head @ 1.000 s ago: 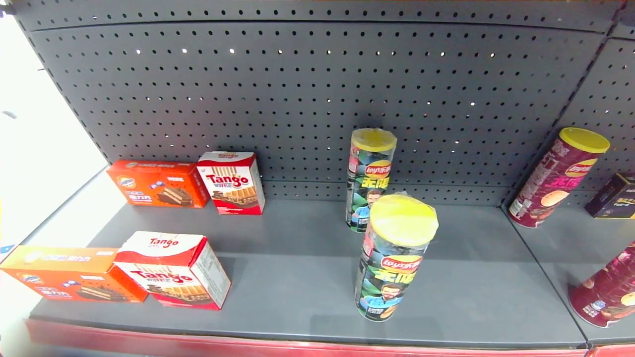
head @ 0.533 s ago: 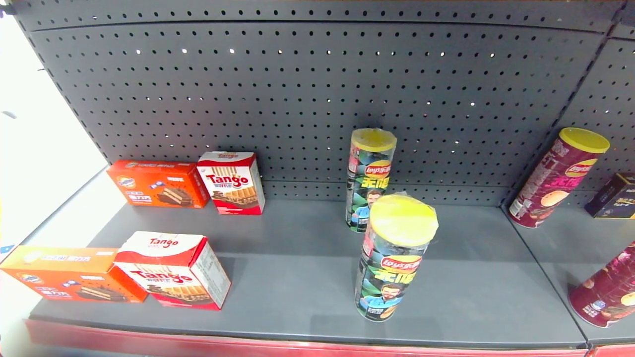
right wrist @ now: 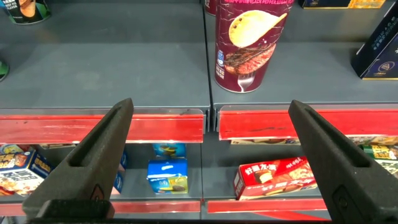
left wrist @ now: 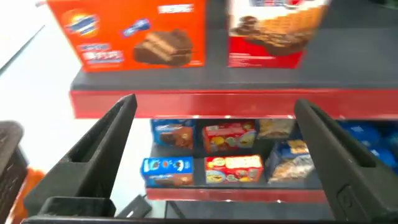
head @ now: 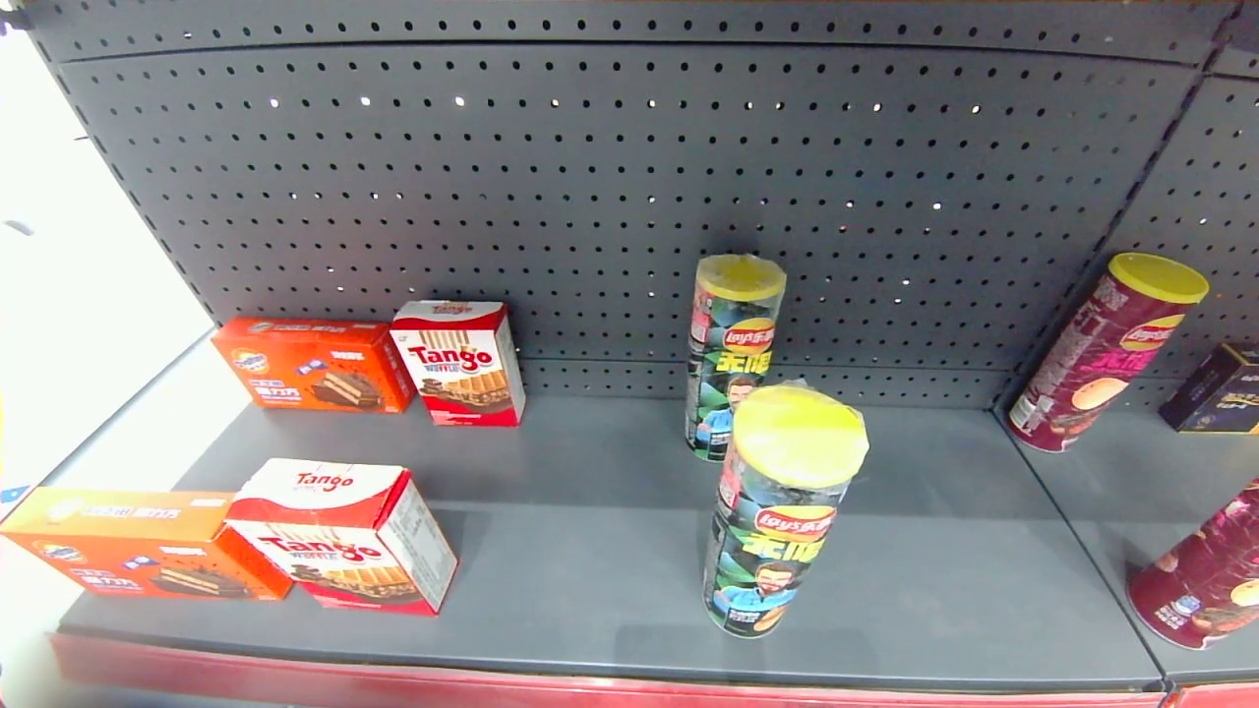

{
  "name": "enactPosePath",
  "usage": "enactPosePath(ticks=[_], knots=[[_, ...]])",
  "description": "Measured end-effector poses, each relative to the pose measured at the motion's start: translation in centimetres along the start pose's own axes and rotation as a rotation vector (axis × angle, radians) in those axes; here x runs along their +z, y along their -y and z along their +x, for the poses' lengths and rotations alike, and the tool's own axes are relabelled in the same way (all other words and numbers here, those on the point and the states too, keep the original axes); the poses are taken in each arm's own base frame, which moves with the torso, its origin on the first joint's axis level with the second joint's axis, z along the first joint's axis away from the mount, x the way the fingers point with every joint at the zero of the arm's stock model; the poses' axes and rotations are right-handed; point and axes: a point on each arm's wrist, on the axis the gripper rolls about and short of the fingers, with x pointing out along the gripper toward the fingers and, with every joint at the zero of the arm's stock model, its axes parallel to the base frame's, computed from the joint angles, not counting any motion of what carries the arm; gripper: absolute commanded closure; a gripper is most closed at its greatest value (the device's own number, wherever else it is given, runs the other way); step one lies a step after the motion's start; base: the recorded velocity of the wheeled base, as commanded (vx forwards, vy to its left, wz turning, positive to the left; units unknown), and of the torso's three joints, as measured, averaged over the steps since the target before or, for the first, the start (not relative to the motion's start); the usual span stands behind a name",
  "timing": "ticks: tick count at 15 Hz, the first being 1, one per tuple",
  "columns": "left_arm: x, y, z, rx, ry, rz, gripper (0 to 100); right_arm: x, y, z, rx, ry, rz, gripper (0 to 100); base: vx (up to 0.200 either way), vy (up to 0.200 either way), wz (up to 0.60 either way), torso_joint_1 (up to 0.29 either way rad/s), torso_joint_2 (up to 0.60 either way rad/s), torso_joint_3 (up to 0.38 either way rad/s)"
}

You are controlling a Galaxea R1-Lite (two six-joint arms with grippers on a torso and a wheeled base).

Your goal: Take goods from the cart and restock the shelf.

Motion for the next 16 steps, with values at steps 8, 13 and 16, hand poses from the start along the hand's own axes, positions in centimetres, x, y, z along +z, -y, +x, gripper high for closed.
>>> enactPosePath(ticks=[8,13,16], knots=[[0.1,0.0,0.0,-0.027,-0.004,0.016,0,0.0,-0.3,0.0,0.141,0.009,-0.062,0,0.0,0.0,0.0,0.0,0.0,0.0],[0.1,0.0,0.0,-0.024,-0.001,0.014,0,4.3,-0.3,-0.7,0.146,0.097,-0.002,0,0.0,0.0,0.0,0.0,0.0,0.0],[0.1,0.0,0.0,-0.025,-0.004,0.014,0,11.0,-0.8,0.1,0.348,0.084,-0.021,0,0.0,0.0,0.0,0.0,0.0,0.0]])
